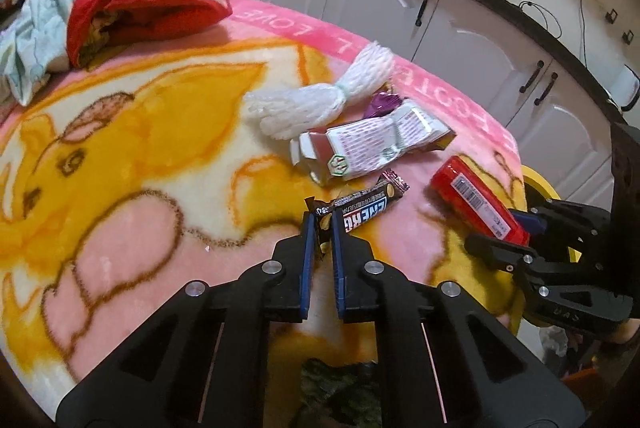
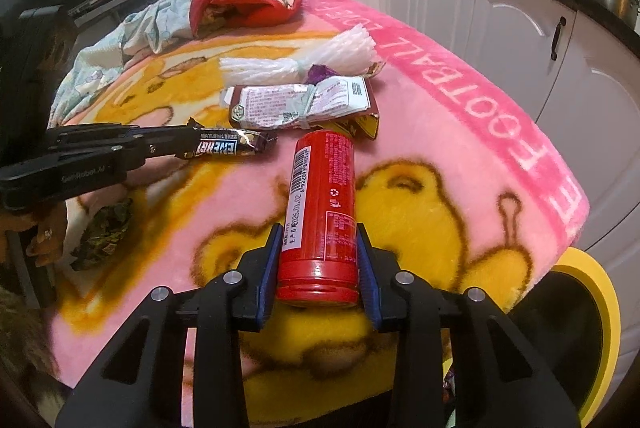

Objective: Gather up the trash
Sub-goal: 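Grasp the chocolate bar with the left tool while the right tool grasps the red can, then carry the chocolate bar and red can over the yellow bin and open both tools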

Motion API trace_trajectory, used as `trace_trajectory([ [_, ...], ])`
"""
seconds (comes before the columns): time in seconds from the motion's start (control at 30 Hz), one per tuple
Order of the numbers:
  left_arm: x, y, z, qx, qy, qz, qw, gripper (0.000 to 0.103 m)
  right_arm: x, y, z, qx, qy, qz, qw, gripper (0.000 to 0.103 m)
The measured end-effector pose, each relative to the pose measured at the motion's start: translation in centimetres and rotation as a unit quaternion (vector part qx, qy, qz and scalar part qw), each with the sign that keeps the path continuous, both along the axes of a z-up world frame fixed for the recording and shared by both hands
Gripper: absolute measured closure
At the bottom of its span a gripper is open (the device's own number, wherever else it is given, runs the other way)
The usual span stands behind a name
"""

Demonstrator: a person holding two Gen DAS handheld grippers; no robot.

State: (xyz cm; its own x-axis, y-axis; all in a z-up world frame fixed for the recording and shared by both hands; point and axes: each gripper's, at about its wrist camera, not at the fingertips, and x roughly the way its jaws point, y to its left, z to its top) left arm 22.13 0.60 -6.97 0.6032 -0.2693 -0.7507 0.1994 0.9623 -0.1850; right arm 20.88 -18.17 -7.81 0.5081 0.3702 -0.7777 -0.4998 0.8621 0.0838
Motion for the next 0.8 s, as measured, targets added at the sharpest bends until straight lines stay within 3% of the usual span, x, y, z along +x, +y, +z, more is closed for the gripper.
trace_trajectory([
  [0.8,-4.4,-5.0,5.6,-0.017,-0.072,-0.022,0.997,0.099,-3.3,-5.8,6.6,0.031,-0.075,-0.028,0.996,0.07],
])
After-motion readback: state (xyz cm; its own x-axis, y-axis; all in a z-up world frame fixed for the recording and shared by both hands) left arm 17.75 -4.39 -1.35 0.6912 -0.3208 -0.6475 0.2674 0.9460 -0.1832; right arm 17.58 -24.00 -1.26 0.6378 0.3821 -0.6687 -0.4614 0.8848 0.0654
